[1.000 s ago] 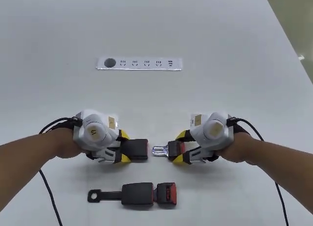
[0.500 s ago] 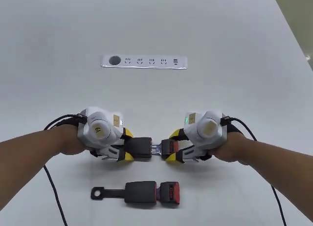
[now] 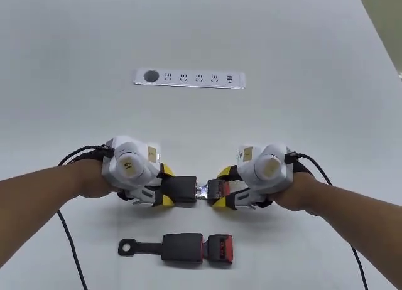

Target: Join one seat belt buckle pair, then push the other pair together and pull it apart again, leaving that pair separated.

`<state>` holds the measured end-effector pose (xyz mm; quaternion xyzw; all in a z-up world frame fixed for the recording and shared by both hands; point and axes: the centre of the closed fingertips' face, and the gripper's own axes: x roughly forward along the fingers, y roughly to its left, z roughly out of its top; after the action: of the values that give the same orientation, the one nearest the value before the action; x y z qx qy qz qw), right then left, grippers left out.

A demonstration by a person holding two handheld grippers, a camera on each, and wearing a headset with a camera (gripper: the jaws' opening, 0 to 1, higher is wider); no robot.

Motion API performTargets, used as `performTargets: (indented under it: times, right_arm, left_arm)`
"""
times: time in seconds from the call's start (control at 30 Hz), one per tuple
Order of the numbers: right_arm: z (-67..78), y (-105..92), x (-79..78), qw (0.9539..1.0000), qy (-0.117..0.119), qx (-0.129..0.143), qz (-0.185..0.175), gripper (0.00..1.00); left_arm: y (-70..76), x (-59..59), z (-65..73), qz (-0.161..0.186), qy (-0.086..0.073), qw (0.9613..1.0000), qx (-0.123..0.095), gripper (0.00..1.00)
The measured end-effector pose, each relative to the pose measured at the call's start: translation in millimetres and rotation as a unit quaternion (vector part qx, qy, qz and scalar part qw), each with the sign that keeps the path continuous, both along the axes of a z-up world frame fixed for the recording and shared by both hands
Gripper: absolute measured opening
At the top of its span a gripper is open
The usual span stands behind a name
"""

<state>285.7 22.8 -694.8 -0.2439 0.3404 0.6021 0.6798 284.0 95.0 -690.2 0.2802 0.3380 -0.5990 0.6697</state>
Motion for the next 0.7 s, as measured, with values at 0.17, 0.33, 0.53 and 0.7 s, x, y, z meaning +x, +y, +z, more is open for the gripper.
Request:
performTargets:
  times: [0.17, 0.33, 0.53, 0.7]
  right_arm:
    - [0.5, 7.5, -0.2, 1.0, 0.002, 0.008, -0.005, 0.32]
    - [3.7, 12.6, 2.4, 0.9998, 0.003, 0.018, -0.003, 0.32]
    - [3.7, 13.9, 4.3, 0.9998, 0.005, 0.02, -0.006, 0.32]
    - [4.8, 14.9, 4.2, 0.9999, 0.005, 0.014, -0.003, 0.32]
  left_arm:
    - [0.2, 0.3, -0.2, -0.001, 0.0, 1.0, 0.001, 0.33]
    - [0.7, 1.1, -1.1, -0.001, 0.0, 1.0, 0.001, 0.33]
    - [2.4, 2.5, -2.0, -0.001, 0.003, 1.0, 0.001, 0.32]
    - [2.9, 3.5, -1.8, -0.012, 0.003, 0.9999, 0.008, 0.32]
